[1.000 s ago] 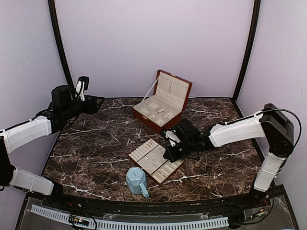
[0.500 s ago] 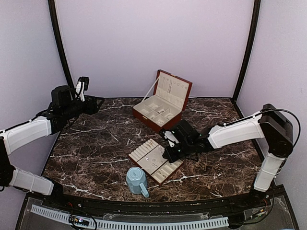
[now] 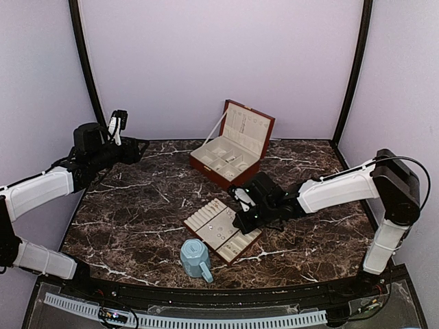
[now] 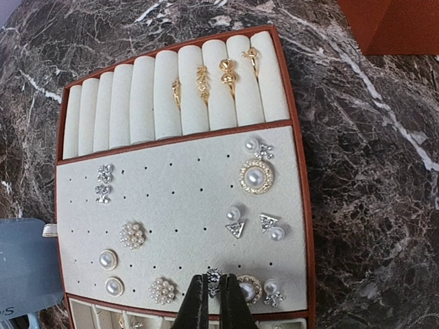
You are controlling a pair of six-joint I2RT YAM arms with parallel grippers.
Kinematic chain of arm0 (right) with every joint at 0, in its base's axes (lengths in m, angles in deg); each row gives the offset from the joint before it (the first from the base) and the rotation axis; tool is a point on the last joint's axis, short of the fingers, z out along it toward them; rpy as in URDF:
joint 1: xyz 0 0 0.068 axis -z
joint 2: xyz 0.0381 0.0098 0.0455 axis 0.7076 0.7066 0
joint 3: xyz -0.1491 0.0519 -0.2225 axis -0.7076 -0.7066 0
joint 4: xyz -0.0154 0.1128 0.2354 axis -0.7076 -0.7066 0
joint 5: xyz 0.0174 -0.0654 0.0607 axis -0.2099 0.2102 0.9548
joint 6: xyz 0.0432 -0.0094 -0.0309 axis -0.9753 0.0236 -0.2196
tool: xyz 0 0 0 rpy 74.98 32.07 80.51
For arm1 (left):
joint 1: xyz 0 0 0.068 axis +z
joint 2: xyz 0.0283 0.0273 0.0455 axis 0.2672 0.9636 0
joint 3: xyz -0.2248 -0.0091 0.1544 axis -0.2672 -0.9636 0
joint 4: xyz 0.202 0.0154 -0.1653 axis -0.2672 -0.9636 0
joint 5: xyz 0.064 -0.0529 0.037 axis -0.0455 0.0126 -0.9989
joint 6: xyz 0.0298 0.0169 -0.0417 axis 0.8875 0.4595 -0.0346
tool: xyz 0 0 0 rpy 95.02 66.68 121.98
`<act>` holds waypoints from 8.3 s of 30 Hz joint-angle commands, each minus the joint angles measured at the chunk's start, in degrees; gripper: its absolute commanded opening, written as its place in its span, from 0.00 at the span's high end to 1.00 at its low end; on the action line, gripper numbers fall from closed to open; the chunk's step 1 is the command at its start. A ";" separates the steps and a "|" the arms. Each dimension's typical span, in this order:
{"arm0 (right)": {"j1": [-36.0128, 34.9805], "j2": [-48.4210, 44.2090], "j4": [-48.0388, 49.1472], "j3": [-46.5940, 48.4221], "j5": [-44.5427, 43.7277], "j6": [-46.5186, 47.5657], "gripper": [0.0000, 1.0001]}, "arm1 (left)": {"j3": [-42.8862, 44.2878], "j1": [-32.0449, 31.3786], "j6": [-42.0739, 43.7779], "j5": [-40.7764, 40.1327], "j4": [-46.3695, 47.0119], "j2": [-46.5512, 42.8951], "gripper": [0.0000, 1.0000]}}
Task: Organize the mixed jewelry
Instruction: Insert the earring into the earring holder, then adjust the earring on the earring holder, then pick up the earring from the center of the board.
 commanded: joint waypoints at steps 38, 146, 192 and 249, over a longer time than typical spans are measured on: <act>-1.82 -2.37 1.75 -4.84 -8.26 -0.46 0.98 | -1.44 0.29 1.19 0.51 2.09 -2.49 0.35; -3.44 -5.94 10.66 -14.30 -12.63 0.35 0.94 | -2.00 0.29 2.21 1.60 2.91 -2.33 0.35; 0.69 -3.96 -0.06 -3.38 -3.05 -3.13 0.97 | -2.03 0.29 2.15 2.57 2.88 -2.88 0.35; 1.39 -12.68 -7.93 -0.74 -9.37 -4.95 0.78 | -2.16 0.29 2.83 1.23 2.71 -4.88 0.34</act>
